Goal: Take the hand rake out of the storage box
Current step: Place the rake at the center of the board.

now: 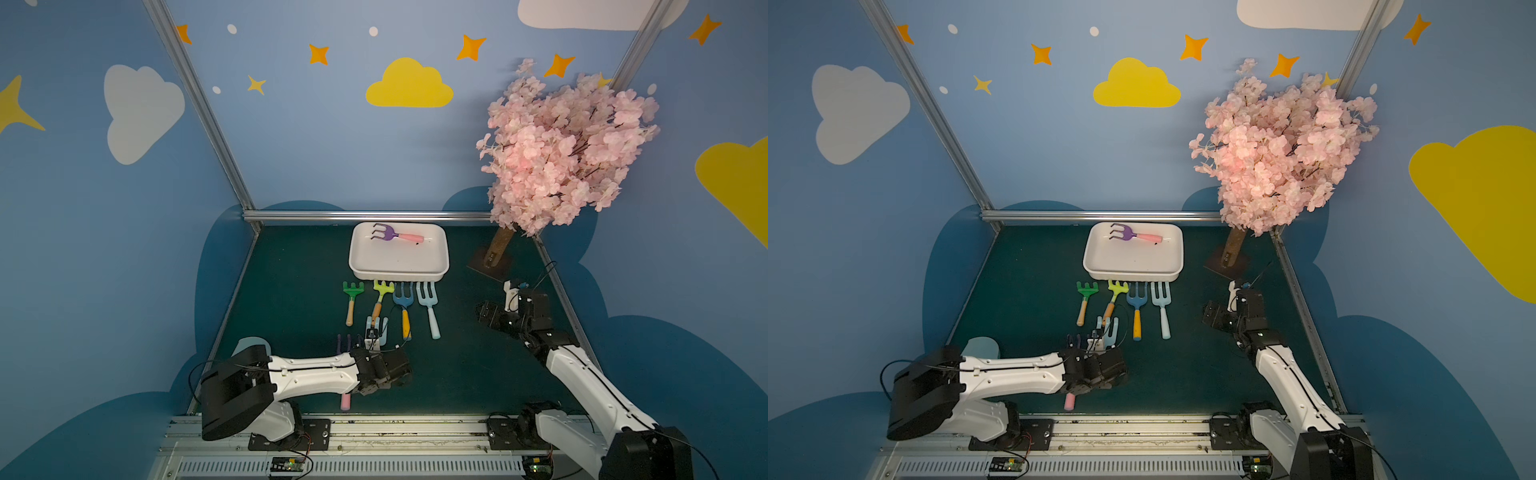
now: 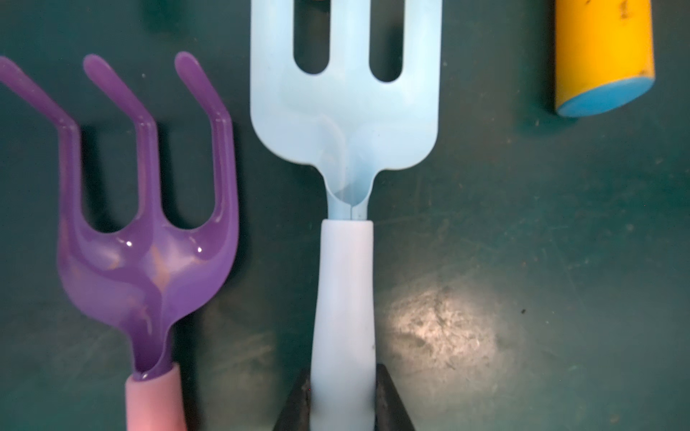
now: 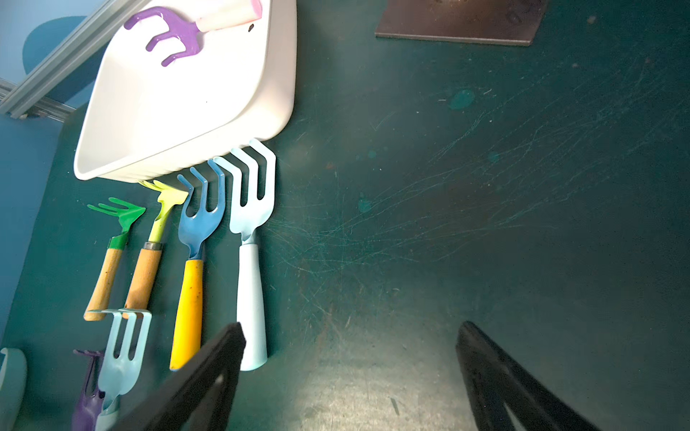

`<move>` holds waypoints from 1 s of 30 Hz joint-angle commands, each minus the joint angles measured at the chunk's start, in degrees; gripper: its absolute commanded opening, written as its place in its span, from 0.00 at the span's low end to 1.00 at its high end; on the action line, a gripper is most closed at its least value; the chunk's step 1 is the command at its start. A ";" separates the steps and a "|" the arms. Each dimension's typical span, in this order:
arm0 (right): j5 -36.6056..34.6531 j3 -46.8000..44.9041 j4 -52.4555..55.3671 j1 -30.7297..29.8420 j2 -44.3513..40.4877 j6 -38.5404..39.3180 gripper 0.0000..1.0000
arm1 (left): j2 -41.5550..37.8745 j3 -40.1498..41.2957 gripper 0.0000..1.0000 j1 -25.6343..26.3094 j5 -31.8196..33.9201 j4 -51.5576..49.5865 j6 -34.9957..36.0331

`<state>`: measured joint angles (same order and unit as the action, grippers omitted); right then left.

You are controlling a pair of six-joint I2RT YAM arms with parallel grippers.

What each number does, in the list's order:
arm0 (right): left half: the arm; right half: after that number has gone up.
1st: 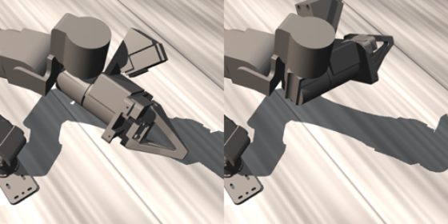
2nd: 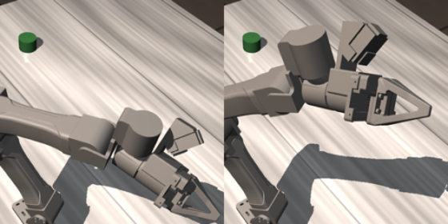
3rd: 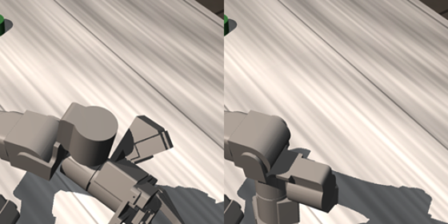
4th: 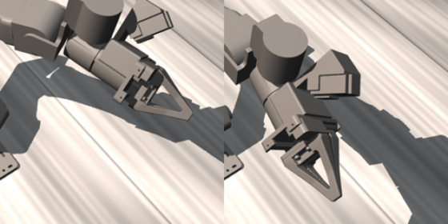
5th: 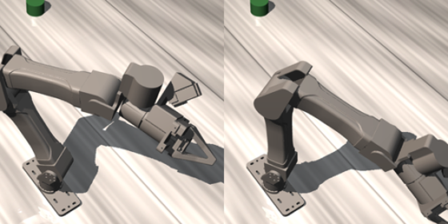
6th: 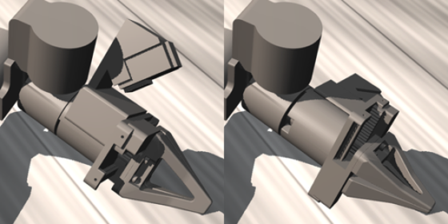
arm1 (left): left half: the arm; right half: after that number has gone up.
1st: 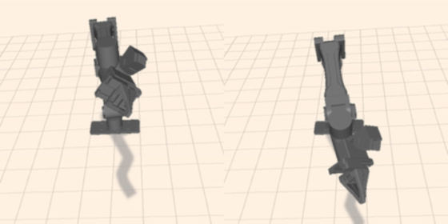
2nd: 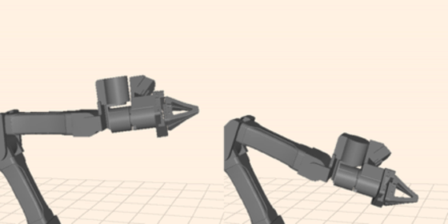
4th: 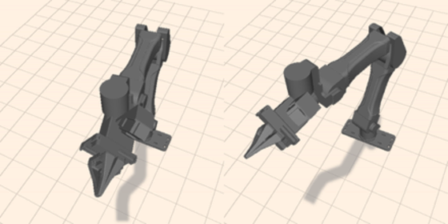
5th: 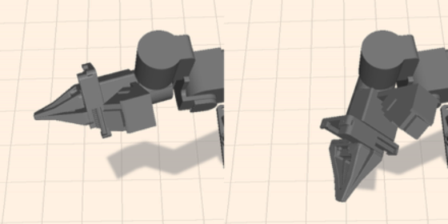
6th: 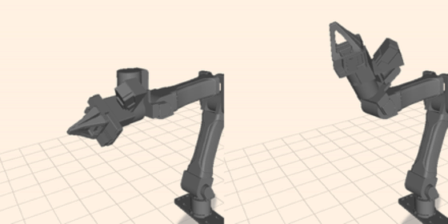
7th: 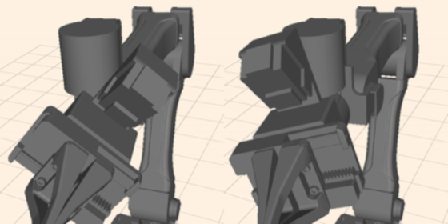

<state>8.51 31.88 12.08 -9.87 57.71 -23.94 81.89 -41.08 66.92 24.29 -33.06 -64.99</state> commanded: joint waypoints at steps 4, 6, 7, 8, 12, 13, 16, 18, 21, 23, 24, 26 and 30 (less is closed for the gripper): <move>-1.26 2.18 -1.18 -1.33 1.29 1.00 0.92 | -1.20 -0.12 0.17 0.45 -1.41 -3.16 -1.28; -1.57 2.60 -1.18 -1.79 1.82 1.09 0.92 | -1.54 0.04 0.17 0.74 -1.44 -3.33 -1.65; -1.55 2.79 -1.11 -1.93 2.11 1.13 0.92 | -1.68 0.19 0.17 0.89 -1.42 -3.25 -1.73; -1.57 3.00 -1.16 -2.20 2.40 1.10 0.92 | -1.90 0.36 0.17 0.85 -1.48 -3.33 -1.89; -1.66 3.41 -1.45 -3.19 3.36 1.17 0.92 | -1.70 0.74 0.19 1.02 -1.78 -3.33 -2.11; -1.66 3.44 -1.53 -3.39 3.44 1.10 0.92 | -1.41 0.69 0.20 1.02 -1.77 -3.38 -2.20; -1.96 3.61 -1.88 -3.84 4.28 1.57 0.92 | -0.26 -0.07 0.29 1.02 -2.78 -3.86 -2.03; -2.10 4.13 -1.68 -3.93 5.01 1.62 0.92 | 0.51 0.15 0.34 0.98 -2.60 -3.78 -2.48; -1.89 4.64 -1.42 -4.06 5.65 1.53 0.92 | 1.55 -0.12 0.40 0.59 -2.92 -3.95 -2.86; -1.64 4.62 -1.58 -4.17 5.74 1.61 0.92 | 1.61 -0.61 0.42 0.58 -2.98 -3.80 -2.68; -1.58 4.64 -1.55 -4.18 5.74 1.53 0.92 | 1.61 -0.86 0.46 0.54 -2.89 -3.79 -2.40; -1.57 4.68 -1.42 -4.19 5.59 1.54 0.92 | 1.23 -2.23 0.50 0.37 -2.29 -5.02 -1.62; -1.31 4.44 -1.35 -4.28 4.81 1.44 0.92 | -1.35 -6.56 0.58 -1.93 1.02 -10.17 2.91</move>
<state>7.31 34.83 10.96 -13.78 63.37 -23.09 82.74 -44.58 66.61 22.33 -38.81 -65.47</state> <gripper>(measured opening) 0.923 0.577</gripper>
